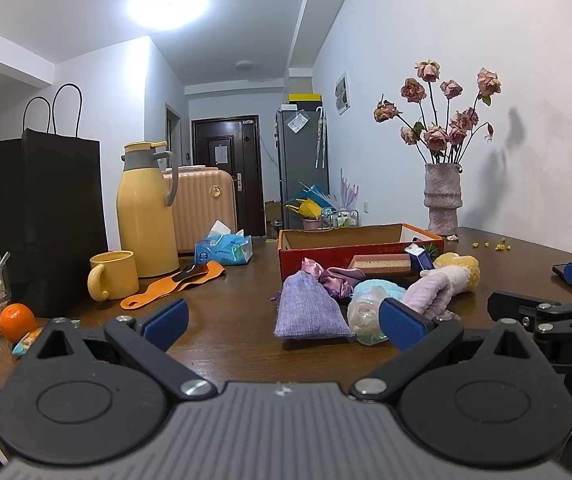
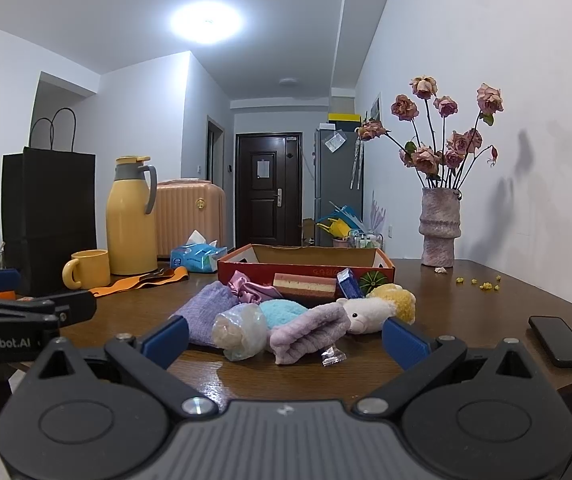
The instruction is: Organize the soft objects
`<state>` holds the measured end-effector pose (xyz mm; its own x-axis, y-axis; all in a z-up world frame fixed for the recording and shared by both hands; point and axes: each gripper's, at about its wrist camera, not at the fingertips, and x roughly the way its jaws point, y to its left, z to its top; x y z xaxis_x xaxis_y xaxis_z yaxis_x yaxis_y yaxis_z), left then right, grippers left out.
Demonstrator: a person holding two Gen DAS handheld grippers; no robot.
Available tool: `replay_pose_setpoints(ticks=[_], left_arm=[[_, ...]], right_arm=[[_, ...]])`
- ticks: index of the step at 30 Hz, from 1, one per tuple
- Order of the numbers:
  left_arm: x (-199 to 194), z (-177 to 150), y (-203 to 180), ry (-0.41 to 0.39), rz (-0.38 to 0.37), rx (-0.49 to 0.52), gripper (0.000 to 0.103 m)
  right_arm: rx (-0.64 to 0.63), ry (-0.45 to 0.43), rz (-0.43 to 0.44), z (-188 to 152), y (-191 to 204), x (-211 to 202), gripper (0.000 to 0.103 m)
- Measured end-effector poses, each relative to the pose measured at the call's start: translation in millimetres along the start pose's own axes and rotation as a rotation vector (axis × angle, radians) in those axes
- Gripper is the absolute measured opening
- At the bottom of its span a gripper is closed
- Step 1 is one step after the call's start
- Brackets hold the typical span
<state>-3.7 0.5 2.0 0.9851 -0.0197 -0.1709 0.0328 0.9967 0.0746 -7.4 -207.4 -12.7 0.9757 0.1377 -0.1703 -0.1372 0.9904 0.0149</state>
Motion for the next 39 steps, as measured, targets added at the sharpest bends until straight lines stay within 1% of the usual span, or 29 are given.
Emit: replay_pose_setpoints(ticks=[39], left_arm=[[-1.5,-1.2,-2.4,0.006,-0.002,-0.002,0.103]], right_arm=[[0.008,0.009,-0.008,-1.6,-1.3,2.3,0.103]])
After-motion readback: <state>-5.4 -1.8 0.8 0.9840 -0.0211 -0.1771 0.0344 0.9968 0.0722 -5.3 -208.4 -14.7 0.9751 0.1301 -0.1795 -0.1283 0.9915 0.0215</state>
